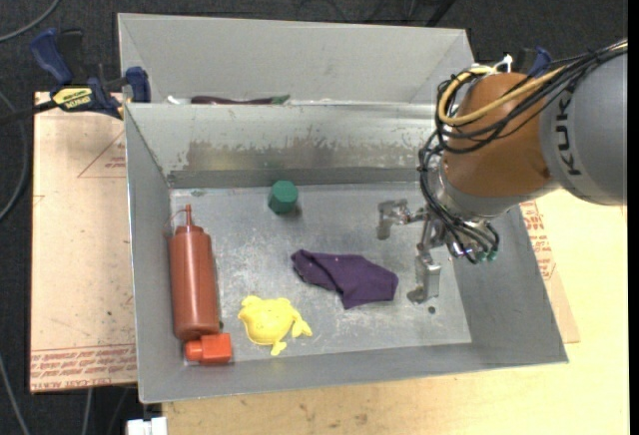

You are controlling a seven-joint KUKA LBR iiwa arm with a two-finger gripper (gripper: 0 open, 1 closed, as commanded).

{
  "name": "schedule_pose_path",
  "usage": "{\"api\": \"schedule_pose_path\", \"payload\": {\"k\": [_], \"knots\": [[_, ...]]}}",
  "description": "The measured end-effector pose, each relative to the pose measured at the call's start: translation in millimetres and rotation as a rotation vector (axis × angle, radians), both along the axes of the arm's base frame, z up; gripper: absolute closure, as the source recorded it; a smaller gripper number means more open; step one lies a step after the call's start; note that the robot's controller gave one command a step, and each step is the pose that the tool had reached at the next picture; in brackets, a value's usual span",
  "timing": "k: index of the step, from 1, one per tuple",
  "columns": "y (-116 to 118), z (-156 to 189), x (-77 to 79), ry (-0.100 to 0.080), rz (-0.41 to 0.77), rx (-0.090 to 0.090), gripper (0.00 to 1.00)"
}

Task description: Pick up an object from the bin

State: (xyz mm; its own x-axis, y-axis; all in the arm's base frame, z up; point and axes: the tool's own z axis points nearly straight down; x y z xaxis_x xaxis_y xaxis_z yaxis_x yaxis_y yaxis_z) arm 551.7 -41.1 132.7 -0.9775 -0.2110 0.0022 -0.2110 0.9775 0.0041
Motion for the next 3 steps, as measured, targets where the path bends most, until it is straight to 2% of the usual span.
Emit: {"api": "schedule_pose_path", "payload": {"k": [1,2,3], "knots": [[0.4,0.9,1.3,-0.012,0.196,-0.003,0.0],[24.4,-33.4,8.7,-0.004,0.014,-0.001,0.0],[38.7,-50.8,9.2,-0.004,-0.093,0.001,0.0]]}}
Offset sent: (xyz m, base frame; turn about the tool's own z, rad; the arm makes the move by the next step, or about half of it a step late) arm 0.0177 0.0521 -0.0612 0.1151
